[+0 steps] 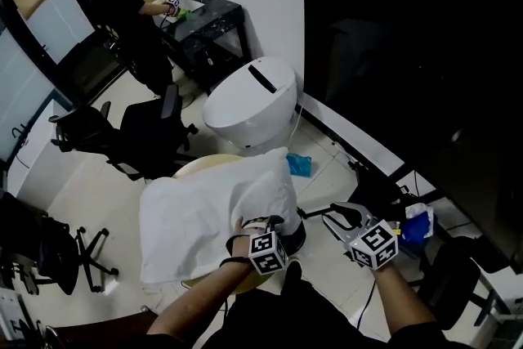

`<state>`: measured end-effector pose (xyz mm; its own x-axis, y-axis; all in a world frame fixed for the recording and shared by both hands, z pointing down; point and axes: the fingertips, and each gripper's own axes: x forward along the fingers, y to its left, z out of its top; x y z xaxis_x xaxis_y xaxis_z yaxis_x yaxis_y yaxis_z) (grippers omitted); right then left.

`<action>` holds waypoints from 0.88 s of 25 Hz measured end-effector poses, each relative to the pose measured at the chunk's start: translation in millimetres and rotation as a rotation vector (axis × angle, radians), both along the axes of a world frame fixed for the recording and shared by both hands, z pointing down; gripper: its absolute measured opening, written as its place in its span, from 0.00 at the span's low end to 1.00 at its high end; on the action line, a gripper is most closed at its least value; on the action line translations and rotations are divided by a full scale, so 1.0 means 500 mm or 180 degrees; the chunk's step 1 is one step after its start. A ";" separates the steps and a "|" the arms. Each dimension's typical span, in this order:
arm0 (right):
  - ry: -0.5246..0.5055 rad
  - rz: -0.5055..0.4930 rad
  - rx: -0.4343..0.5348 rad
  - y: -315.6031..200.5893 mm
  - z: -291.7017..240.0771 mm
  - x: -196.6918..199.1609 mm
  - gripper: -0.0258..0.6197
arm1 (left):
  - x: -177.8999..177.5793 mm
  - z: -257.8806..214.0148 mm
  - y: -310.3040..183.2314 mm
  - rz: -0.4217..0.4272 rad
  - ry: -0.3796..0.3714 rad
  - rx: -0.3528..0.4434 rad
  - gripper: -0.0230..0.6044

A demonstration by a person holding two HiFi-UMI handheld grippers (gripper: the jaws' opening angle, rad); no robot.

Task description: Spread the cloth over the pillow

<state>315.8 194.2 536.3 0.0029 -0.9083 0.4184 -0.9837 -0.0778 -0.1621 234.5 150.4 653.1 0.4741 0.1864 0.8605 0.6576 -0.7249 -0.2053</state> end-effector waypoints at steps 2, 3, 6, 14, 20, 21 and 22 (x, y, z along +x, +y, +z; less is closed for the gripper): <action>-0.0052 0.0031 0.0040 0.008 0.001 0.010 0.26 | 0.006 0.037 -0.002 0.0015 -0.0120 0.0136 0.34; -0.0075 0.0039 0.0053 0.010 0.003 0.011 0.26 | 0.007 0.050 -0.001 0.0046 -0.0156 0.0192 0.34; -0.0119 0.0016 0.0079 0.007 0.010 0.006 0.26 | 0.010 0.068 0.005 0.0143 -0.0173 0.0273 0.34; -0.0151 -0.0131 0.0107 -0.033 0.020 -0.003 0.26 | 0.006 0.026 0.012 0.0060 0.0103 0.0212 0.04; -0.0158 -0.0196 0.0164 -0.066 0.004 -0.005 0.26 | -0.022 0.074 0.037 0.0114 -0.0108 0.0354 0.41; -0.0162 -0.0192 0.0177 -0.067 -0.001 -0.008 0.26 | -0.022 0.082 0.037 0.0126 -0.0117 0.0428 0.43; -0.0162 -0.0189 0.0181 -0.067 -0.005 -0.013 0.26 | -0.021 0.087 0.036 0.0130 -0.0112 0.0491 0.43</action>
<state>309.5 160.4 533.9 -0.0714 -0.9286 0.3642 -0.9767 -0.0089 -0.2144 224.0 168.3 696.8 0.4378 0.0691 0.8964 0.6946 -0.6590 -0.2885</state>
